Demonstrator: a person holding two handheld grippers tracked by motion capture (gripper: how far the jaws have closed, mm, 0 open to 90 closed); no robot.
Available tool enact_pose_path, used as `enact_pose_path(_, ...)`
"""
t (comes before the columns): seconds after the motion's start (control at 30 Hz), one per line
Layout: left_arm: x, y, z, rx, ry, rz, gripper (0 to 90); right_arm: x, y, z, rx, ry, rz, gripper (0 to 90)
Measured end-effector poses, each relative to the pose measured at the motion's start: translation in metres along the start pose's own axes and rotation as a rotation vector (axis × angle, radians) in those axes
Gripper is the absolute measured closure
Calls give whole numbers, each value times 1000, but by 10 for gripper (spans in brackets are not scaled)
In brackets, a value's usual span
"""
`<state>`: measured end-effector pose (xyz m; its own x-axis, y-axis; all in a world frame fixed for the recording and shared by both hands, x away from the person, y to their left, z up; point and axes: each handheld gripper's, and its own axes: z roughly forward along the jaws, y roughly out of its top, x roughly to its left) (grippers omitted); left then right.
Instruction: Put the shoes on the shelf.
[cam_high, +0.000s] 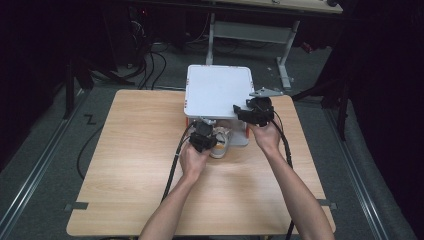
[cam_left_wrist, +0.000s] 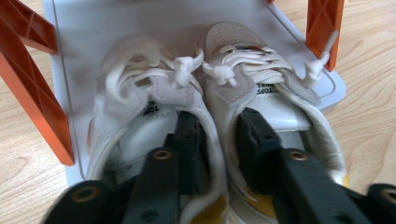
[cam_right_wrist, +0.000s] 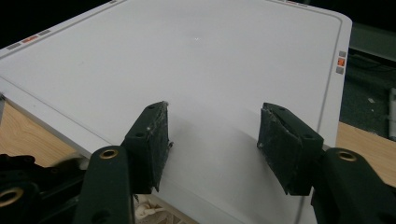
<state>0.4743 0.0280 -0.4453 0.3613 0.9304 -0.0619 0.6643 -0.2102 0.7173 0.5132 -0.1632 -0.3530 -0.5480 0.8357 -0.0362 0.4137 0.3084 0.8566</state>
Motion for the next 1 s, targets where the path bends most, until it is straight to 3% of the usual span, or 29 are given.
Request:
enact_pose_path(0.2, 2, 0, -6, -16, -40, -21, 506, 0, -1, 0, -3, 1, -1, 430)
enact_pose_path(0.4, 0, 0, -12, -25, -33, -1, 454, 0, -1, 0, -6, 2, -1, 430)
enact_pose_path(0.47, -1, 1, -18, -55, -22, 7, 442, 0, -1, 0, -4, 0, 0, 430)
enact_pose_path(0.63, -3, 5, -34, -117, -62, 1, 417, 0, -1, 0, -3, 0, -2, 430)
enact_pose_path(0.87, -3, 3, -43, -78, -101, 15, 367, 0, -1, 0, -4, 0, -2, 430)
enact_pose_path(1.0, -3, -3, -52, -100, -54, 22, 313, 0, -1, 0, -5, 2, -3, 430)
